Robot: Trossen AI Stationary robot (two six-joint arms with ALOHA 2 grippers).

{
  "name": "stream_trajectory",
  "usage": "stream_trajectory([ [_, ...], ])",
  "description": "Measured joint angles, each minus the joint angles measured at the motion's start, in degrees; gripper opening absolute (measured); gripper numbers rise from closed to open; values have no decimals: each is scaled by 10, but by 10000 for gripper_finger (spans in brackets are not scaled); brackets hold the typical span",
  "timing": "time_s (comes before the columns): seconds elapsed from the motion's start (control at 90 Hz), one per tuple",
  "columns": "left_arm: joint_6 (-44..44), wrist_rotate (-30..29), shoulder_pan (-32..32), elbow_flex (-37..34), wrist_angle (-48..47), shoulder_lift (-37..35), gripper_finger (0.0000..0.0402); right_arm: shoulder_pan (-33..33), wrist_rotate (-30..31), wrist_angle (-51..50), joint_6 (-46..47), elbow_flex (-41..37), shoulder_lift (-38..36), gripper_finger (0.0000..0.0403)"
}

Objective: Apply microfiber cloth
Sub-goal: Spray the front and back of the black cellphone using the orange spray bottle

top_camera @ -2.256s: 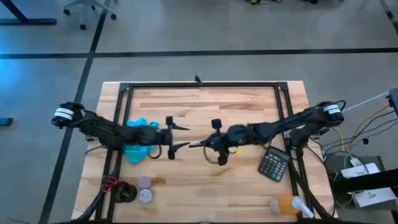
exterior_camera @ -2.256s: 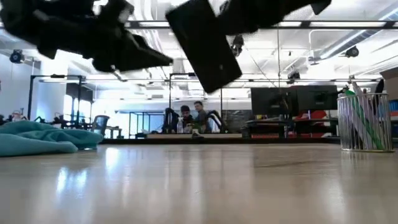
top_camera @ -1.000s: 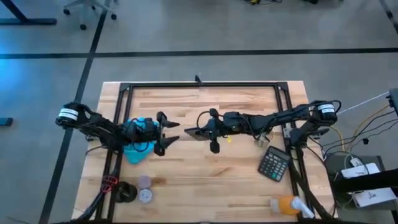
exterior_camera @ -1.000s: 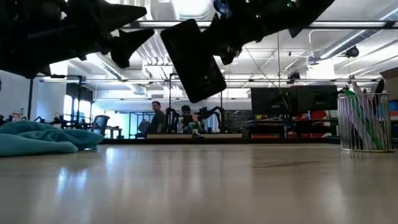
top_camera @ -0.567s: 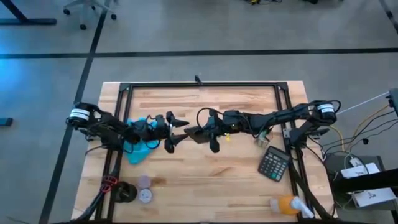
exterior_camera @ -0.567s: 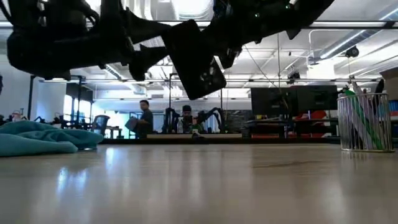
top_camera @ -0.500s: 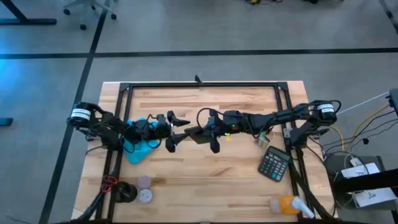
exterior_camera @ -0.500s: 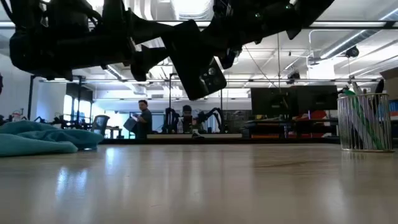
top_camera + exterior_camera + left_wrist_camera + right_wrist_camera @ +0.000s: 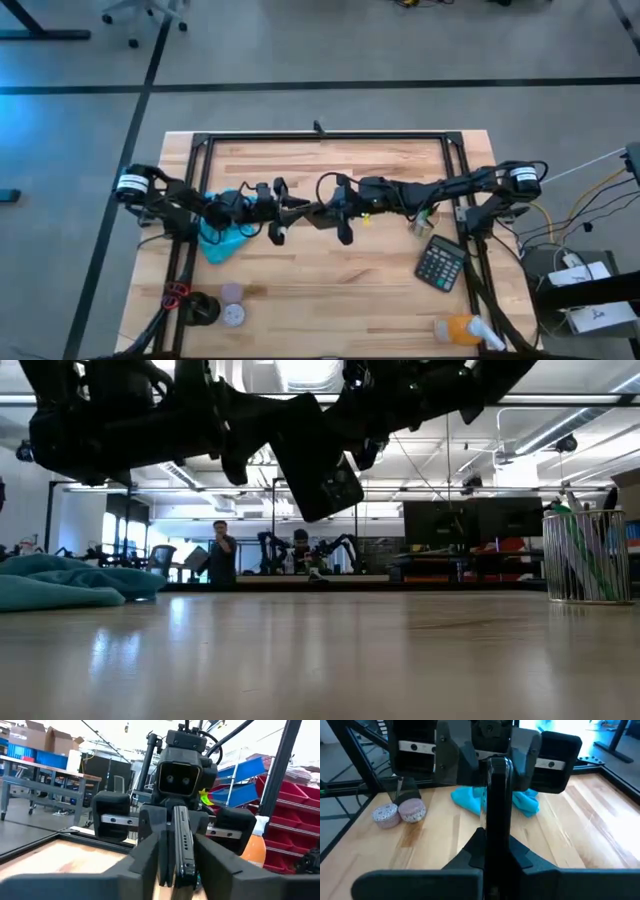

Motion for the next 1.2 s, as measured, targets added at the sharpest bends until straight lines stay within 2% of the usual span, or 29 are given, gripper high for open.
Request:
stream_trajectory([
  [0.144, 13, 1, 1, 0, -7, -1, 15, 0, -1, -1, -2, 0, 0, 25],
  [0.356, 9, 0, 4, -2, -12, -6, 13, 0, 0, 0, -10, 0, 0, 46],
  [0.533, -9, -4, 5, -10, -35, -22, 12, 0, 0, -27, -22, 0, -12, 96],
  [0.722, -22, -29, 8, -19, -81, -61, 12, 0, 10, -114, -56, 0, -58, 162],
  [0.822, -22, -56, 9, -20, -123, -81, 12, 6, 36, -171, -73, 0, -92, 185],
  [0.967, -22, -71, 11, -21, -158, -89, 12, 26, 64, -244, -76, 1, -144, 196],
  [1.1, -22, -109, 21, -21, -199, -90, 12, 56, 65, -309, -51, 9, -195, 195],
  [1.2, -22, -114, 33, -21, -220, -90, 12, 90, 65, -360, -19, 31, -215, 196],
])
